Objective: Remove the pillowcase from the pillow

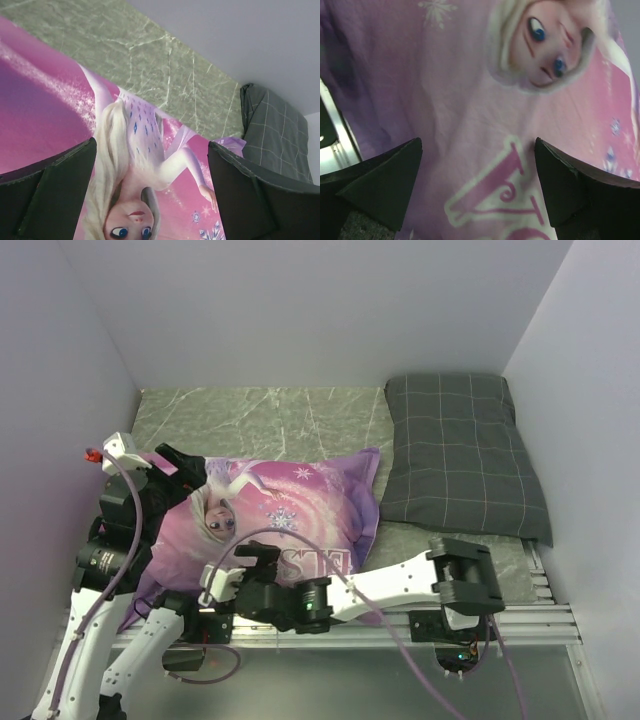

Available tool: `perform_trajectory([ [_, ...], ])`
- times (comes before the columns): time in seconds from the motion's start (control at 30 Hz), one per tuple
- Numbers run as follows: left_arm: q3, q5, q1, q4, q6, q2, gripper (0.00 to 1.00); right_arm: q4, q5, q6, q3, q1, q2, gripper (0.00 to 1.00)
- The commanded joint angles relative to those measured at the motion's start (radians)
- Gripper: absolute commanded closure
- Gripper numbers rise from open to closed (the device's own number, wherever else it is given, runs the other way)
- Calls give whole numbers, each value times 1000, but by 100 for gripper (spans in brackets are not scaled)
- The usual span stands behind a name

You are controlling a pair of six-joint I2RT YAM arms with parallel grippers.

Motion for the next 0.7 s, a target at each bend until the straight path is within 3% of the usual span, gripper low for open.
perform_trajectory([
  [0.0,62,-15,-2,17,56,20,2,132,85,-132,54,14,79,0],
  [0.1,79,-3,-2,18,68,25,3,239,162,-210,48,5,157,0],
  [0.2,99,6,-2,18,81,26,4,292,202,-233,57,-22,199,8],
  [0.3,125,32,-2,20,98,28,6,316,237,-262,77,-51,220,27],
  [0.43,166,72,-2,18,122,32,10,287,241,-263,123,-86,196,93],
  [0.47,176,89,-2,18,128,34,10,235,222,-244,144,-91,181,100],
  [0.6,247,118,-2,21,173,38,14,-7,20,-99,268,-136,85,100],
  [0.67,280,132,-2,30,193,35,15,-184,-51,-14,420,-155,53,100],
])
